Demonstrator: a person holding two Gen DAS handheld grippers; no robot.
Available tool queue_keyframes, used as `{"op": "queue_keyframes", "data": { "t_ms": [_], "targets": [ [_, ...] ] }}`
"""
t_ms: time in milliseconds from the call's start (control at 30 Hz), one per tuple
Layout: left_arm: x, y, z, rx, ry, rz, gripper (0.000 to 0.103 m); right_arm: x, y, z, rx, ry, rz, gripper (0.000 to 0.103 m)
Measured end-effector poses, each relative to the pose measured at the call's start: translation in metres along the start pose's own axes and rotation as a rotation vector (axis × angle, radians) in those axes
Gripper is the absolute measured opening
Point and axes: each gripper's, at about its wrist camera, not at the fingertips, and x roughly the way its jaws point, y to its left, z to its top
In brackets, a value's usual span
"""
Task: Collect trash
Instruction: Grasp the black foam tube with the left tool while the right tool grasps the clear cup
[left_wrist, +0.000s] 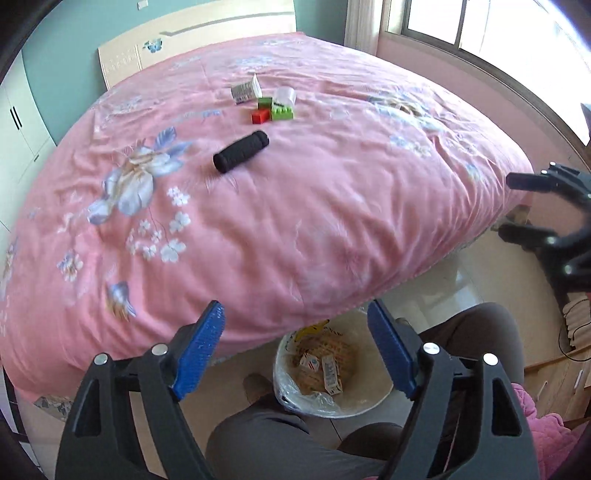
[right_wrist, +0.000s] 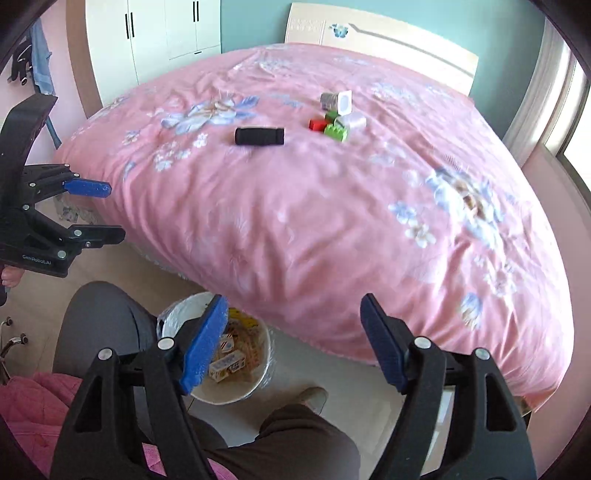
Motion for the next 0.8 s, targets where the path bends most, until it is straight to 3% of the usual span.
{"op": "queue_keyframes", "data": {
  "t_ms": [200,400,567,800],
  "targets": [
    [-0.019,0.01,0.037,0.045,-0.068,0.039,0.09,-0.018,-0.015,0.043,-0.05,-0.069,-0.03,0.078],
    [-0.011,0.019,0.067,0.118,-0.081,0.081,0.092,-0.015,-0.027,0.087,-0.113,-0.108,-0.088,0.083],
    [0.012,0.03,0.093,0.186,-0.065,0.087,0.092,0.007,-0.044,0.124,-0.155,-0.105,-0.104,0.083],
    [0.066,0.05,0.125,0.233,0.022,0.051,0.092,0.05,-0.072,0.179,-0.181,-0.109,-0.019,0.083]
  ]
}}
